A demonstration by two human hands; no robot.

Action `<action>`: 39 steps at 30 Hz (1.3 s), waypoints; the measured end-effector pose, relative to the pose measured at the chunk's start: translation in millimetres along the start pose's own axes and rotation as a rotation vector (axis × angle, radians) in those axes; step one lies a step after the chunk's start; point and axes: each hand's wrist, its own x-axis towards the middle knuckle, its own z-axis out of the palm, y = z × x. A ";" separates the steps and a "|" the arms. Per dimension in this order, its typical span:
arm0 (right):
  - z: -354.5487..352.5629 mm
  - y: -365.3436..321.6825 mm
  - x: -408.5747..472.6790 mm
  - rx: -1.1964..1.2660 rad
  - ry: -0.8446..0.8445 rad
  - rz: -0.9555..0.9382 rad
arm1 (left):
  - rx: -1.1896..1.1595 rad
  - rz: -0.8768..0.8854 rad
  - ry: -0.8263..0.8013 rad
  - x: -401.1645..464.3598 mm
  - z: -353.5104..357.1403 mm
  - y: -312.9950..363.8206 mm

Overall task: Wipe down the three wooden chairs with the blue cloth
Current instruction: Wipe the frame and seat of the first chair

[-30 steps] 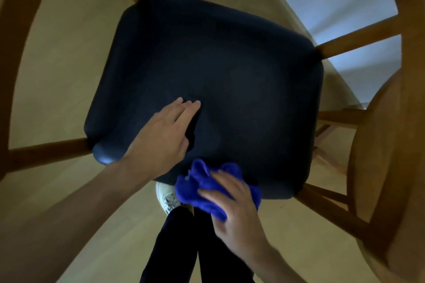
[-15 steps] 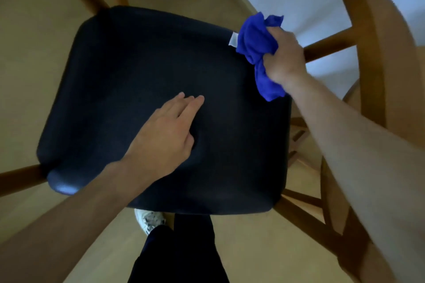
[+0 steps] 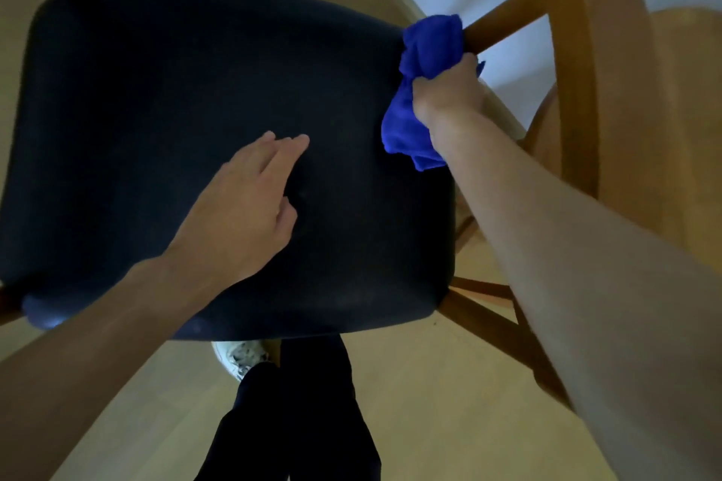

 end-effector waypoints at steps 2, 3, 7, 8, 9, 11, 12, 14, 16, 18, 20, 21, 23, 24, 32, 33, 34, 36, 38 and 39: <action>-1.9 37.9 -35.9 -0.087 0.020 -0.024 | 0.012 -0.014 -0.007 -3.7 -4.8 -2.6; -2.3 63.3 -64.1 -0.084 0.039 -0.011 | 0.013 -0.026 -0.011 -5.3 -8.1 -2.9; 6.4 141.6 -195.0 0.031 -0.012 0.125 | -0.020 -0.035 -0.041 -13.5 -9.5 1.2; 9.0 147.7 -210.8 0.030 -0.044 0.137 | -0.033 -0.033 -0.043 -16.7 -6.7 3.7; 10.2 150.2 -218.0 0.033 -0.067 0.129 | -0.050 -0.037 -0.048 -20.8 -2.6 6.7; 9.4 146.7 -216.9 0.090 -0.062 0.057 | -0.080 -0.053 -0.052 -30.5 3.3 11.0; 10.6 143.5 -213.3 0.110 -0.015 0.027 | -0.090 -0.050 -0.061 -36.2 6.2 12.6; 22.9 136.4 -211.2 0.116 0.098 0.059 | -0.097 -0.039 -0.078 -46.8 10.8 13.4; 38.4 124.3 -224.1 0.081 0.141 0.128 | -0.102 -0.047 -0.089 -54.8 13.0 11.7; 47.4 114.9 -239.8 0.076 0.051 0.114 | -0.105 -0.081 -0.095 -59.2 12.5 8.4; 44.5 111.9 -251.4 0.138 -0.107 0.074 | -0.110 -0.112 -0.107 -64.1 8.6 7.4; 38.8 110.1 -254.8 0.171 -0.169 0.055 | -0.114 -0.118 -0.116 -66.9 5.4 6.5; 21.3 97.6 -257.2 0.258 -0.257 0.030 | -0.164 -0.184 -0.117 -71.9 -9.7 9.4; 10.9 85.9 -257.8 0.323 -0.294 0.005 | -0.238 -0.247 -0.116 -73.1 -20.5 14.1; -60.4 -30.9 -248.8 0.388 -0.449 -0.362 | -1.289 -0.518 -0.233 -47.0 -133.0 64.9; -67.9 -39.9 -247.6 0.350 -0.464 -0.400 | -1.208 -0.481 -0.170 -43.5 -144.7 65.6; -73.8 -46.0 -246.9 0.315 -0.495 -0.434 | -1.099 -0.439 -0.099 -41.7 -157.2 66.8; -81.4 -59.3 -246.4 0.285 -0.586 -0.469 | -0.838 -0.347 0.035 -40.8 -183.2 60.1; -80.8 -73.9 -250.5 0.357 -0.678 -0.458 | -0.584 -0.302 0.116 -47.2 -213.0 48.1; -77.1 -82.4 -255.5 0.386 -0.710 -0.470 | -0.454 -0.312 0.167 -53.6 -229.1 40.2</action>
